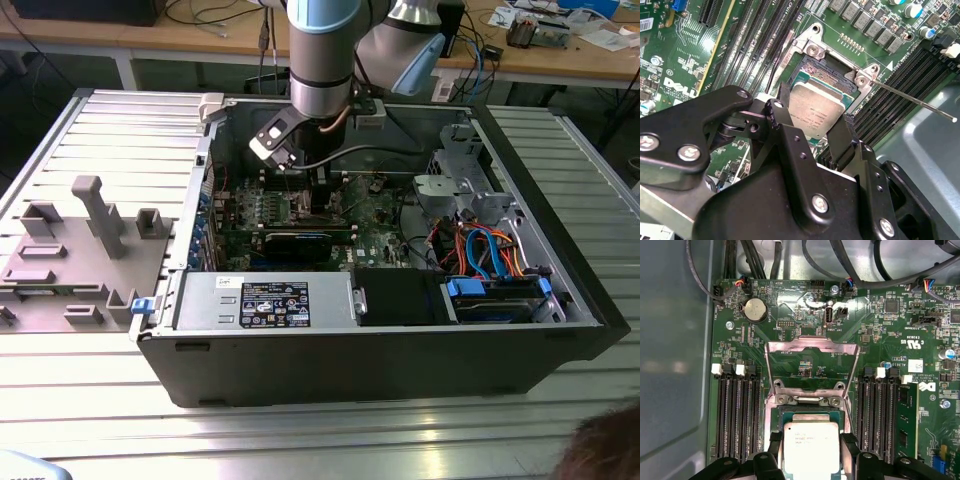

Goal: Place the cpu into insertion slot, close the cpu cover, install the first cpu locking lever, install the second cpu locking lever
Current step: 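Place the cpu into insertion slot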

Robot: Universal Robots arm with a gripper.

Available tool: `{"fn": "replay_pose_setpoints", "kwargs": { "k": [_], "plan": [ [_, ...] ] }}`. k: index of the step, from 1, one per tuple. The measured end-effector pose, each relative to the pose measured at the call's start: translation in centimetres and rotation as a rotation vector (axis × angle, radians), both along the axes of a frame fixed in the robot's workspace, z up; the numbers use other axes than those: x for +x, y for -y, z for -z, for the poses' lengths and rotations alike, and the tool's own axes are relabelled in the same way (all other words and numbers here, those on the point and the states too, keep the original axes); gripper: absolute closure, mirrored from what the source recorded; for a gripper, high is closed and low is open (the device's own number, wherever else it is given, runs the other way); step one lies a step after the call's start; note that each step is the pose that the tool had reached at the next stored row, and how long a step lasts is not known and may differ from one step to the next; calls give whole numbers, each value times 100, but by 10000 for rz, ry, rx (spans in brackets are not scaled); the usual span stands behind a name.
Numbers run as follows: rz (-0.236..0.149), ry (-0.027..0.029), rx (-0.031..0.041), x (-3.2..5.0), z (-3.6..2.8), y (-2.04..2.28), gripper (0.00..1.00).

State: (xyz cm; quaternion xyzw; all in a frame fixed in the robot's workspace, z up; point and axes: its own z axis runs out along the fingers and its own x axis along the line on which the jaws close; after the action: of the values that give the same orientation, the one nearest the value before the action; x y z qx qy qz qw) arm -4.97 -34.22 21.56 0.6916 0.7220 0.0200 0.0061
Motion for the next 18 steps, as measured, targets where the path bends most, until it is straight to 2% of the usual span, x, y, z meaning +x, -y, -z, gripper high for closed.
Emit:
{"fn": "replay_pose_setpoints", "kwargs": {
  "k": [12,13,18],
  "plan": [
    [0,0,0,0,18,0,45],
    [0,0,0,0,37,0,45],
    [0,0,0,0,46,0,45]
  ]
}}
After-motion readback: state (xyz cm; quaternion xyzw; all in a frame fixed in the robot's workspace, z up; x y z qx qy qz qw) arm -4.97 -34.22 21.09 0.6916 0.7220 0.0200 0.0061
